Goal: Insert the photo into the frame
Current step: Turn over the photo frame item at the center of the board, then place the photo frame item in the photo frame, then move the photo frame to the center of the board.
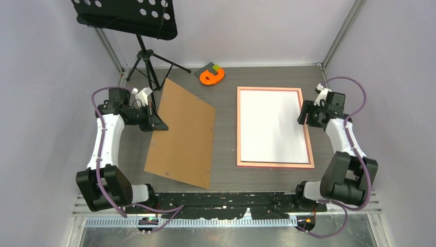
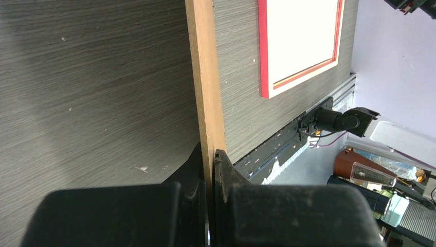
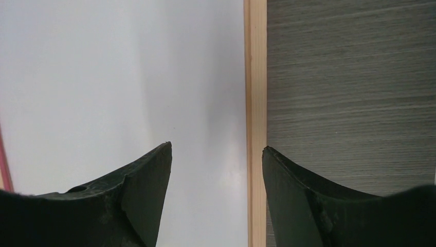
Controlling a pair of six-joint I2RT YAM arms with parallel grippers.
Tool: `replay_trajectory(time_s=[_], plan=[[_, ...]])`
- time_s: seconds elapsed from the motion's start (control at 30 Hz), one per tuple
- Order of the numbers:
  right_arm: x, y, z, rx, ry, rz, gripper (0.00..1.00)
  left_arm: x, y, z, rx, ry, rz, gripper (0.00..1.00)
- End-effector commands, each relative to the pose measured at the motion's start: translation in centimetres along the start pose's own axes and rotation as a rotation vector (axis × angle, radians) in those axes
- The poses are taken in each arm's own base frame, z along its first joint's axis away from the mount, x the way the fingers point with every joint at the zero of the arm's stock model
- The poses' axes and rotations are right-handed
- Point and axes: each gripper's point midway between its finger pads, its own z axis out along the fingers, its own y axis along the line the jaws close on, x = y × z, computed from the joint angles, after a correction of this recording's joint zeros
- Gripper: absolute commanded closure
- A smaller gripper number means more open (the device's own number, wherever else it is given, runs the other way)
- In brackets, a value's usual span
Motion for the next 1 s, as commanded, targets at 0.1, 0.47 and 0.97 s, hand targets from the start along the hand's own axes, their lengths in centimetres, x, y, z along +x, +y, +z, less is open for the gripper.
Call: replay_trajectory(time_s=[0.1,0.47,0.97], plan=[[-1.1,-3.8,2.0,0.056,0.066,-0.059,0.33,-1.5,-0.3,-0.7,-0.007,-0.081,0.145,1.00],[0.1,-5.4,5.4,0.019,0.165,-0.052,0.49,-1.4,-0.3,-0.5,0.005,-0.082,0.140,1.00],[1.4,-5.2,8.0,-0.048,0.226,-0.029,0.61,-1.4,-0.2,-0.3,0.005,-0.084,0.130,1.00]])
